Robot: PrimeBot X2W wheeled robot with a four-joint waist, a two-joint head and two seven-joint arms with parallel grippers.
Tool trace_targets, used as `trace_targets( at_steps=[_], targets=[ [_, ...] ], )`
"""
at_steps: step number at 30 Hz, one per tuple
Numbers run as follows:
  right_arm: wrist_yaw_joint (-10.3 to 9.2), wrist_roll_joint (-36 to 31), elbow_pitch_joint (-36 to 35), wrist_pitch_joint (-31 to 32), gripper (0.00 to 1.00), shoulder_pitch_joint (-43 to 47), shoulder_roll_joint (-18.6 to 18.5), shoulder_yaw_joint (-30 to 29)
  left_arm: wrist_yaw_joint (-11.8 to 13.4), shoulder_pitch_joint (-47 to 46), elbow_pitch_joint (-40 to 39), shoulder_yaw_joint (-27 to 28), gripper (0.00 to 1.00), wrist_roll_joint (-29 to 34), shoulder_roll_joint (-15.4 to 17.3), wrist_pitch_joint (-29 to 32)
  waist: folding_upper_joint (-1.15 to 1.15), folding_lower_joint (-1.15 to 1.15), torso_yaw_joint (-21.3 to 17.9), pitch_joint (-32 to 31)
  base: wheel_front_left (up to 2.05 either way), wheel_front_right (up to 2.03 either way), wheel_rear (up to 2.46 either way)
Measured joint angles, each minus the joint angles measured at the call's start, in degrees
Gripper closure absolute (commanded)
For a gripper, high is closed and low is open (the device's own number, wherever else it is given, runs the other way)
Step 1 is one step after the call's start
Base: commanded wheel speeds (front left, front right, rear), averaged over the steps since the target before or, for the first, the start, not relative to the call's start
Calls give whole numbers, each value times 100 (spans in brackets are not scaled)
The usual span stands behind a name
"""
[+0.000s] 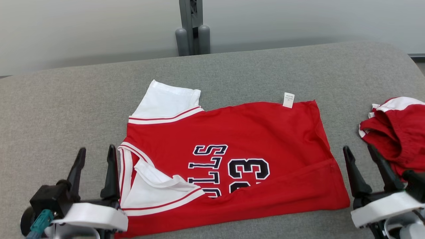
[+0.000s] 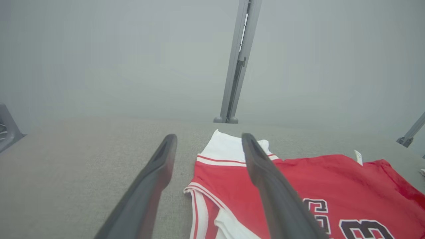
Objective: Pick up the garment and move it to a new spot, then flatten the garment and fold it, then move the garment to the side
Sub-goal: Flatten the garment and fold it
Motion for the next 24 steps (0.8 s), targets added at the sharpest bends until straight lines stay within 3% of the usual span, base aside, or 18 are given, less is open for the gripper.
trace_targets(
  at_steps=[8, 18, 24],
  targets=[
    [0, -526, -555, 154, 0, -118, 305, -241, -1, -439, 183, -124, 0, 258, 88, -157, 0, 0, -11, -86, 0, 0, 0],
    [0, -631, -768, 360, 0, -42, 408, -288, -63, -608, 442, -259, 0, 257, 131, -8, 0, 0, -21, -3, 0, 0, 0],
    [0, -630, -842, 382, 0, -90, 405, -232, -407, -1457, 902, -403, 0, 190, 157, 311, 0, 0, -107, 188, 0, 0, 0]
  ],
)
